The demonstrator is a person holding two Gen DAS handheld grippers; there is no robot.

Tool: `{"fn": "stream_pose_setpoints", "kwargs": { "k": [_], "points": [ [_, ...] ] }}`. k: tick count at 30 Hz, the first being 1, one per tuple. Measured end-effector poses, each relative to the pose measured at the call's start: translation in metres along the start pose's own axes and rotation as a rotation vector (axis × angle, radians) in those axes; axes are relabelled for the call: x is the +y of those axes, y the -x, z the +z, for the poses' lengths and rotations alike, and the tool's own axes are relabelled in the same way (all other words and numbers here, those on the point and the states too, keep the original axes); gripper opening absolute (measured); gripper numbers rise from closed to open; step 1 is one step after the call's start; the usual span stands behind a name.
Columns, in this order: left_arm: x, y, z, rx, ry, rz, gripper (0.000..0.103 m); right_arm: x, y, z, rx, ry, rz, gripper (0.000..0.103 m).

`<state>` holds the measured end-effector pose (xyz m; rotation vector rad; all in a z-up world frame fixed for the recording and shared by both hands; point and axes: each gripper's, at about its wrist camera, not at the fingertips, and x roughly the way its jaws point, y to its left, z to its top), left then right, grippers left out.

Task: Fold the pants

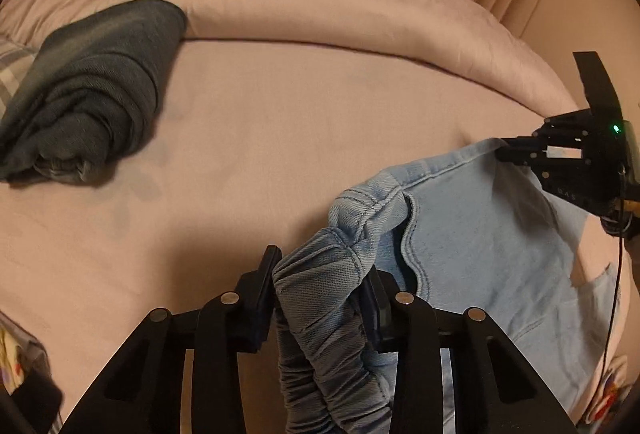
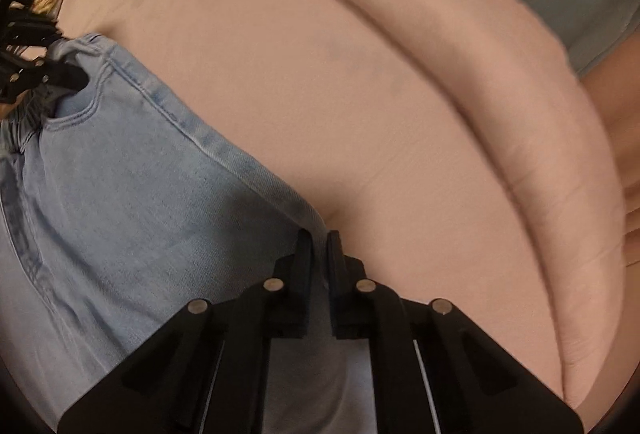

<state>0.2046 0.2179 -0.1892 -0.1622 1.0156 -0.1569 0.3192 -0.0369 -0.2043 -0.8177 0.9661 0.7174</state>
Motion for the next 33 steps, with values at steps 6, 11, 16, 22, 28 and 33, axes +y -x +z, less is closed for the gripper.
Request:
{"fn": "stream_pose_setpoints", "kwargs": {
  "k": [6,11,16,22,28,33],
  "points": [
    [0.01,-0.027,0.001,0.07,0.061,0.109,0.058,-0.001,-0.039,-0.001,0.057,-0.062,0.05,0.019],
    [-0.009,0.025,-0.002,-0.046,-0.05,0.212,0.079,-0.051,0.007,-0.016,-0.077,-0.243,0.144,0.04],
    [-0.051,0.028,0.015,-0.11,-0.203,0.338,0.08,-0.114,0.033,-0.068,-0.016,-0.306,-0.043,0.042],
    [-0.03,0.024,0.033,-0.104,-0.098,0.258,0.08,-0.138,0.01,-0.139,0.195,-0.303,-0.109,0.04],
    [-0.099,-0.031,0.049,0.016,-0.321,0.097,0.08,-0.164,-0.008,-0.151,0.133,-0.405,-0.134,0.05],
    [-0.122,-0.082,0.06,0.135,-0.44,0.079,0.08,-0.165,0.011,-0.142,0.102,-0.404,-0.071,0.041]
  ]
}}
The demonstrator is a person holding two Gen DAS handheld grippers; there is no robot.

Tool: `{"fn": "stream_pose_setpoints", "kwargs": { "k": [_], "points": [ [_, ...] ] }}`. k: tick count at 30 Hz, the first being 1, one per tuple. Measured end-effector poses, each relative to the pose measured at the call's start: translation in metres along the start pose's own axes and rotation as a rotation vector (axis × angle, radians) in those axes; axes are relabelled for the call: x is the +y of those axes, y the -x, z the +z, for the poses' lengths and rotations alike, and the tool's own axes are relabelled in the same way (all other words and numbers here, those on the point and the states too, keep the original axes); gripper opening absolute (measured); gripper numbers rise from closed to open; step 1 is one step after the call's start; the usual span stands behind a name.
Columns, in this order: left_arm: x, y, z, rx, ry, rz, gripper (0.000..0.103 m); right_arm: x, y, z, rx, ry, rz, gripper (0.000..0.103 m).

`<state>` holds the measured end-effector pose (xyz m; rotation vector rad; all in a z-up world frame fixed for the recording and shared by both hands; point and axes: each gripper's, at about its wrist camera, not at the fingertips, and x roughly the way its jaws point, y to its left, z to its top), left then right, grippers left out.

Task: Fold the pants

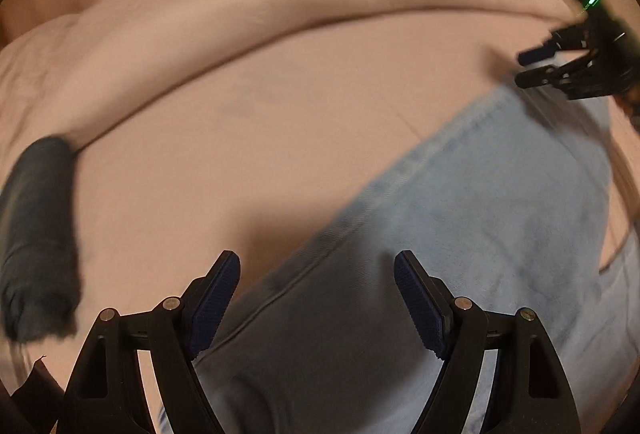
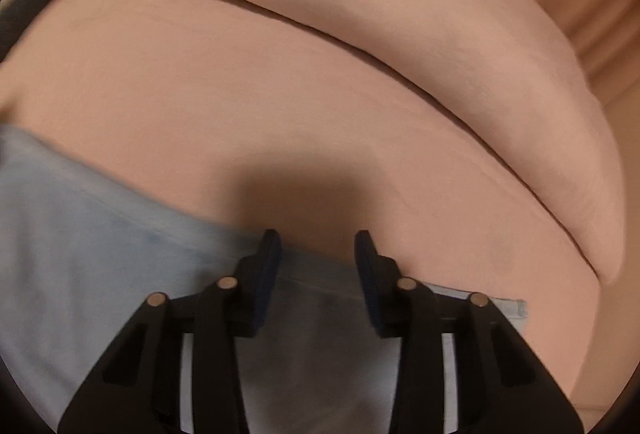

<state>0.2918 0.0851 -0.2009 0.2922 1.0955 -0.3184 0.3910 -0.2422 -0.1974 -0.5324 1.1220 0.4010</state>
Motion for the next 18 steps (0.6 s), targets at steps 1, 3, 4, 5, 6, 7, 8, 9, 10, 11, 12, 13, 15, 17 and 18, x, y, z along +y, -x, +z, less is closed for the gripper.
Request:
{"fn": "stream_pose_setpoints", "kwargs": {
  "k": [1,3,4,5,6,7,8,9,10,11,12,13,15,17,18],
  "points": [
    [-0.001,-0.005,0.003,0.012,-0.031,-0.005,0.08,-0.012,0.016,0.002,-0.014,0.036,0.093,0.041],
    [0.0,-0.017,0.01,0.042,-0.072,-0.004,0.08,0.002,0.032,-0.001,-0.02,0.17,0.176,0.051],
    [0.002,-0.022,0.013,0.058,-0.078,-0.014,0.08,0.006,0.033,0.001,-0.007,0.217,0.138,0.052],
    [0.005,-0.028,0.017,0.077,-0.08,-0.041,0.08,0.005,0.028,0.006,0.034,0.246,0.125,0.052],
    [0.007,-0.031,0.019,0.088,-0.076,-0.053,0.08,0.003,0.023,0.01,0.066,0.248,0.14,0.052],
    [0.009,-0.036,0.021,0.096,-0.064,-0.072,0.078,0.0,0.017,0.013,0.085,0.245,0.148,0.052],
    [0.009,-0.039,0.021,0.098,-0.052,-0.094,0.074,-0.002,0.011,0.02,0.12,0.238,0.162,0.052],
    [0.009,-0.041,0.021,0.097,-0.046,-0.131,0.059,-0.005,0.0,0.023,0.175,0.224,0.182,0.051],
    [0.008,-0.04,0.022,0.084,-0.052,-0.152,0.048,-0.005,-0.003,0.023,0.191,0.22,0.188,0.051],
    [0.006,-0.04,0.022,0.067,-0.064,-0.155,0.043,-0.005,-0.002,0.023,0.188,0.225,0.183,0.047],
    [0.004,-0.039,0.021,0.053,-0.078,-0.155,0.032,-0.004,0.003,0.023,0.185,0.236,0.19,0.031],
    [0.004,-0.038,0.02,0.039,-0.085,-0.159,0.023,0.0,0.007,0.022,0.176,0.257,0.192,0.023],
    [0.001,-0.035,0.02,0.01,-0.097,-0.139,0.02,0.015,0.016,0.015,0.161,0.36,0.101,0.01],
    [-0.003,-0.03,0.018,-0.021,-0.092,-0.127,0.018,0.021,0.026,0.011,0.151,0.406,0.029,0.008],
    [-0.002,-0.027,0.019,-0.04,-0.079,-0.128,0.018,0.021,0.031,0.013,0.137,0.406,0.011,0.007]
  ]
}}
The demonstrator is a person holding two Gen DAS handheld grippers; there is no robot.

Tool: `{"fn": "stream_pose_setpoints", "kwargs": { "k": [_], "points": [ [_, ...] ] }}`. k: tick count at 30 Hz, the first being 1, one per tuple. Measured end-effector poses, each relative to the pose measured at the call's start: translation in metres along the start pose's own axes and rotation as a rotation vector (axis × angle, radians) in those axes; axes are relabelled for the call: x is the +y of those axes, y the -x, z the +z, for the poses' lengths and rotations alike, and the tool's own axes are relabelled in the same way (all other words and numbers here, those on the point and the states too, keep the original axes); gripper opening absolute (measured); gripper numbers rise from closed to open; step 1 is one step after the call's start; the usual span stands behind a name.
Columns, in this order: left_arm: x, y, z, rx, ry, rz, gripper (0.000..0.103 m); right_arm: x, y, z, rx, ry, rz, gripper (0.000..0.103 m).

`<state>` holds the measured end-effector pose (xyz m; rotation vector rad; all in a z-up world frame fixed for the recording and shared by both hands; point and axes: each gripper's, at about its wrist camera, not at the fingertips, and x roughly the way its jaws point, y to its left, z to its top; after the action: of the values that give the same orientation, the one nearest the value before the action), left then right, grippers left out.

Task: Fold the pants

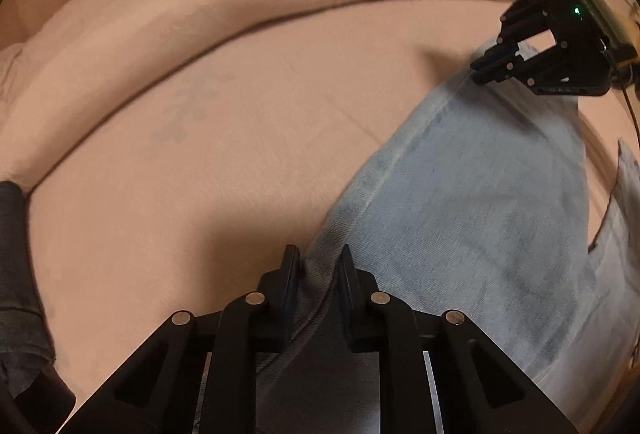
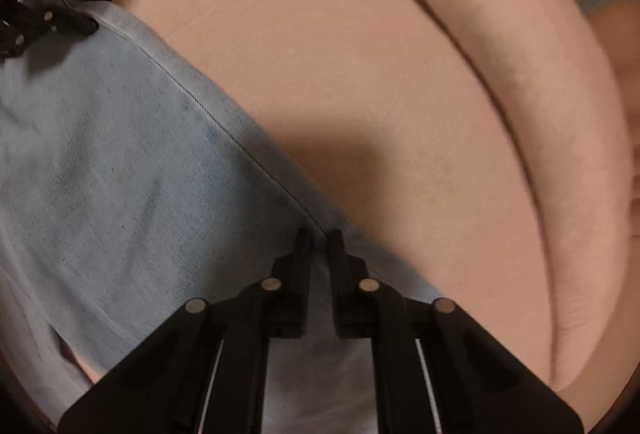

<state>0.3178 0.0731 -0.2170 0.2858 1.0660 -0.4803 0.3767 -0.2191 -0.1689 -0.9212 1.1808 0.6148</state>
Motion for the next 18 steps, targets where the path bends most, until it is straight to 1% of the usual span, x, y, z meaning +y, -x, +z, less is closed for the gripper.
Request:
{"fn": "stream_pose_setpoints", "kwargs": {
  "k": [3,4,5,6,7,8,9,10,11,12,13,15,16,17,18],
  "points": [
    [0.003,0.003,0.001,-0.034,0.022,0.01,0.018,-0.006,0.018,-0.002,-0.052,-0.042,-0.015,0.007],
    [0.003,-0.003,0.001,-0.028,0.024,0.027,0.02,-0.008,0.022,-0.005,-0.074,-0.054,-0.022,0.007],
    [-0.001,-0.009,-0.005,-0.015,0.028,0.044,0.022,-0.015,0.024,-0.008,-0.088,-0.078,-0.017,0.007],
    [-0.012,-0.021,-0.009,0.012,0.024,0.082,0.029,-0.019,0.019,-0.008,-0.093,-0.113,-0.018,0.008],
    [-0.012,-0.023,-0.012,0.013,0.014,0.106,0.036,-0.01,0.009,-0.006,-0.083,-0.127,-0.025,0.009],
    [-0.014,-0.022,-0.011,0.014,0.011,0.133,0.043,-0.004,0.005,-0.003,-0.066,-0.127,-0.038,0.011],
    [-0.012,-0.019,-0.009,0.026,0.021,0.142,0.061,-0.003,0.011,-0.002,-0.064,-0.121,-0.051,0.013],
    [-0.009,-0.012,-0.01,0.027,0.027,0.139,0.078,-0.007,0.012,0.007,-0.053,-0.133,-0.043,0.014],
    [-0.003,-0.002,-0.013,0.006,0.032,0.137,0.081,-0.006,0.023,0.011,-0.035,-0.153,-0.018,0.029],
    [0.0,0.004,-0.014,-0.009,0.033,0.138,0.082,-0.009,0.035,0.012,-0.033,-0.164,0.026,0.048],
    [0.006,0.013,-0.018,-0.023,0.036,0.14,0.082,-0.008,0.05,0.013,-0.056,-0.151,0.053,0.054],
    [0.021,0.025,-0.029,-0.022,0.052,0.129,0.082,0.001,0.073,0.017,-0.108,-0.091,0.07,0.054],
    [0.028,0.027,-0.036,-0.005,0.058,0.117,0.082,0.008,0.082,0.017,-0.131,-0.07,0.082,0.055],
    [0.032,0.026,-0.043,0.018,0.06,0.109,0.082,0.012,0.091,0.024,-0.149,-0.054,0.109,0.054],
    [0.037,0.023,-0.05,0.063,0.061,0.119,0.082,0.016,0.095,0.031,-0.16,-0.036,0.132,0.054]
  ]
}}
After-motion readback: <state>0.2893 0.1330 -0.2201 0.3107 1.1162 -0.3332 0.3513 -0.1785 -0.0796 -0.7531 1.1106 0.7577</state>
